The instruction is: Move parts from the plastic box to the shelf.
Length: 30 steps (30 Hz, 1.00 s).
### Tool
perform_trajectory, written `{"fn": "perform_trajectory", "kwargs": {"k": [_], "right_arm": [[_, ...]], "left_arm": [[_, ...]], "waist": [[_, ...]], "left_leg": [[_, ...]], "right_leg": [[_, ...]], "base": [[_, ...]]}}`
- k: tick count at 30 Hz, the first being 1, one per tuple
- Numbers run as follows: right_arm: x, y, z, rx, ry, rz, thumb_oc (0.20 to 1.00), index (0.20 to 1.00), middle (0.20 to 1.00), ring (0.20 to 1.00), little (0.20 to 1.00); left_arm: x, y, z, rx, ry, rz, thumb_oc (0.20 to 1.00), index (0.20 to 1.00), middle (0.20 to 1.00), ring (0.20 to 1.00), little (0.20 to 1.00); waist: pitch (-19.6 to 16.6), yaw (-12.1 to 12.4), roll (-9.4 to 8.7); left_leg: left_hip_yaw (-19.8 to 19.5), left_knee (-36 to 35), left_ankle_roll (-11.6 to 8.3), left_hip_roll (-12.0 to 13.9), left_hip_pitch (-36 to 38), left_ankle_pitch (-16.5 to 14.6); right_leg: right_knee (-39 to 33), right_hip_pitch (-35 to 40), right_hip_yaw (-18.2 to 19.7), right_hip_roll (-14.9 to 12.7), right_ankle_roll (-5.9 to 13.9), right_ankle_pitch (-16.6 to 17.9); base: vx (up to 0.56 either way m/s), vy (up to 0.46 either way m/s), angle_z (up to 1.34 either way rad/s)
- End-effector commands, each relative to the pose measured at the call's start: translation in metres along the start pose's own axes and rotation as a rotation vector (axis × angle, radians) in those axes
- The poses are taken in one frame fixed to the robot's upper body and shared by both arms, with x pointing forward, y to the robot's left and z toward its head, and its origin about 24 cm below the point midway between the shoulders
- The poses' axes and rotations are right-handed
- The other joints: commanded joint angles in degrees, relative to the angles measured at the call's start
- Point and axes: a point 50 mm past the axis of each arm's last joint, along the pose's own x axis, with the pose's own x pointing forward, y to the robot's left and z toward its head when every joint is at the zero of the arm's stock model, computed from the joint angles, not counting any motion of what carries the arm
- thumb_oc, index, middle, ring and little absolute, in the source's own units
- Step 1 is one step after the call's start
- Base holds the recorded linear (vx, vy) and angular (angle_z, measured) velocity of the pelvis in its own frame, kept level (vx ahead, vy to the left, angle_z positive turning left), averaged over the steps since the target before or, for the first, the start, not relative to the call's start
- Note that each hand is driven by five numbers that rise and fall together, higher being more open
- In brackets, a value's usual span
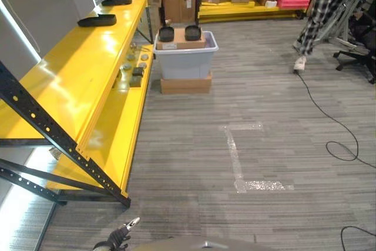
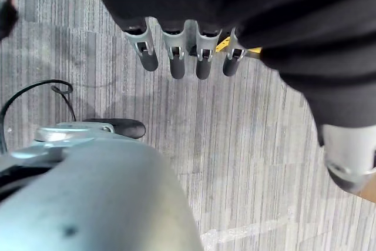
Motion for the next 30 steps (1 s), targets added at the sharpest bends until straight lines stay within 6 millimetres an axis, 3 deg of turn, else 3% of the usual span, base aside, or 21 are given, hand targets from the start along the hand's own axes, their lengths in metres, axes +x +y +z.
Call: {"fn": "perform_trajectory", "kwargs": {"k": [1,30], "right_arm": [[0.0,-0.006,-0.003,-0.008,0.043,-0.016,1.0,1.0,1.0,1.0,1.0],[-0.001,-0.005,-0.002,0.0,0.062,-0.032,1.0,1.0,1.0,1.0,1.0]], "left_arm": [[0.006,-0.003,0.019,-0.01,-0.049,-0.005,1.0,1.0,1.0,1.0,1.0],[0.005,0.004,0.003,-0.063,0.099,0.095,1.0,1.0,1.0,1.0,1.0]], "waist": [[-0.4,1.3,-1.19],[-0.4,1.4,-1.38]], "left_leg": [[1.5,-0.2,-1.28,-0.1,0.4,-3.7],[2.0,-0.2,-1.34,0.1,1.2,-3.8]], "right_leg": [[-2.6,-1.6,0.0,-2.6,6.25,5.2],[-2.6,-1.0,-0.2,-2.7,6.17,5.3]], "base": [[0.0,0.0,0.0],[0.0,0.0,0.0]]}}
